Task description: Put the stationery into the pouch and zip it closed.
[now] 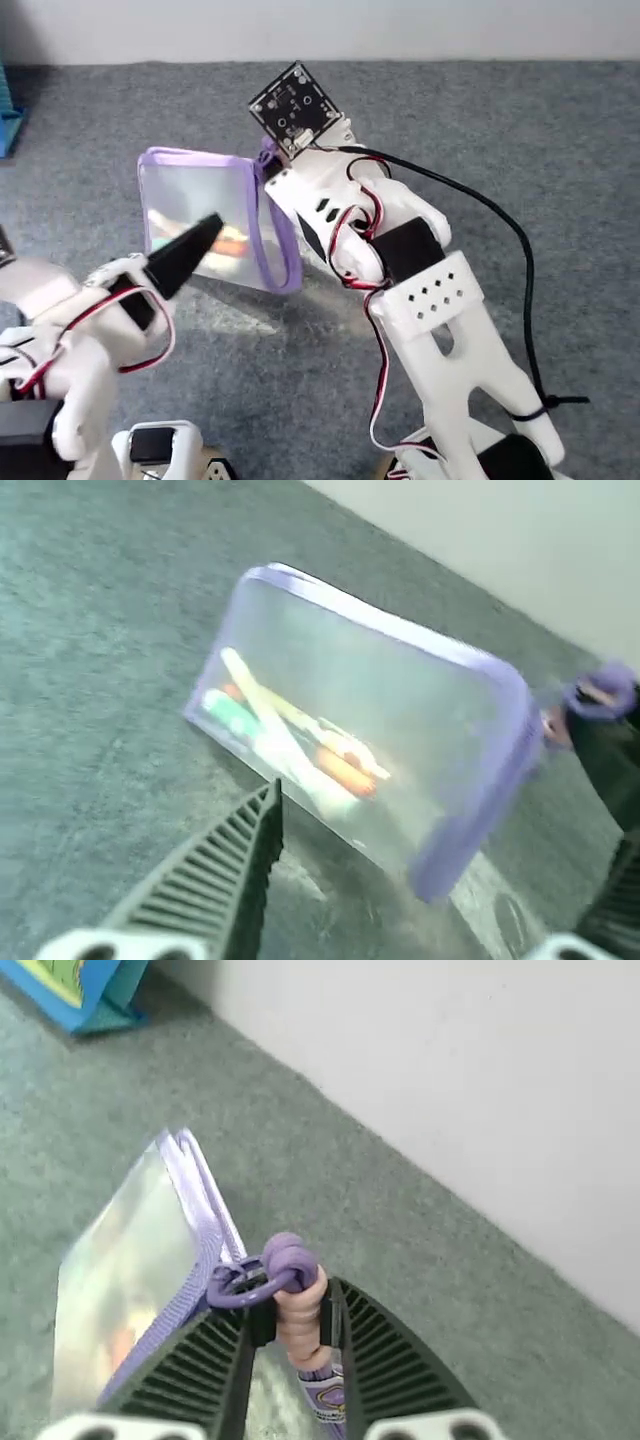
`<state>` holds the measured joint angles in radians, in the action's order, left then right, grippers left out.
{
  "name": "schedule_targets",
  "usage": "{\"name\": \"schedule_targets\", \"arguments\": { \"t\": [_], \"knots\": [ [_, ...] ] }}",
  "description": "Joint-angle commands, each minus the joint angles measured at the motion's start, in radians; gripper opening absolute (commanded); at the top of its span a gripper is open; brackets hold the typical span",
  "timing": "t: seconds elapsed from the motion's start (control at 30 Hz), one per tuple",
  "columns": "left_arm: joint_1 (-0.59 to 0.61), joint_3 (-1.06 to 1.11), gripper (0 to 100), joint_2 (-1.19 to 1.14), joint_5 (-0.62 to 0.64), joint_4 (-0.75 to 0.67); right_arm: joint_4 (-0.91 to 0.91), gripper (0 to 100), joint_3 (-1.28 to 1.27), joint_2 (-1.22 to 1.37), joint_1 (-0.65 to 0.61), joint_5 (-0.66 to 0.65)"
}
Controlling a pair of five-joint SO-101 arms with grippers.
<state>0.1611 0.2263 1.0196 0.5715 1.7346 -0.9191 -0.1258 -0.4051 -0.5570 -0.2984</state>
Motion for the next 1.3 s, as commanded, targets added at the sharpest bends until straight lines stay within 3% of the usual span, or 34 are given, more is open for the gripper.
{"name": "schedule_targets", "arguments": {
  "t": [0.0,0.27,0.53,0.93,1.07,1.27],
  "knots": [
    [0.054,-0.007,47,0.006,-0.052,-0.006,-0.016,0.8,0.074,-0.061,0.002,-0.026],
    [0.057,-0.007,47,0.006,-0.074,-0.005,0.163,0.8,0.115,-0.054,0.084,-0.029],
    [0.058,-0.008,47,0.008,-0.071,-0.003,0.387,0.8,0.121,0.033,0.186,-0.212],
    [0.052,0.012,47,0.091,-0.072,0.017,0.498,0.8,0.121,0.050,0.097,-0.285],
    [0.055,0.061,47,0.107,-0.074,0.017,0.446,0.8,0.121,0.033,0.042,-0.290],
    [0.057,0.071,47,0.132,-0.091,0.018,0.119,0.8,0.115,-0.074,-0.044,-0.273]
  ]
}}
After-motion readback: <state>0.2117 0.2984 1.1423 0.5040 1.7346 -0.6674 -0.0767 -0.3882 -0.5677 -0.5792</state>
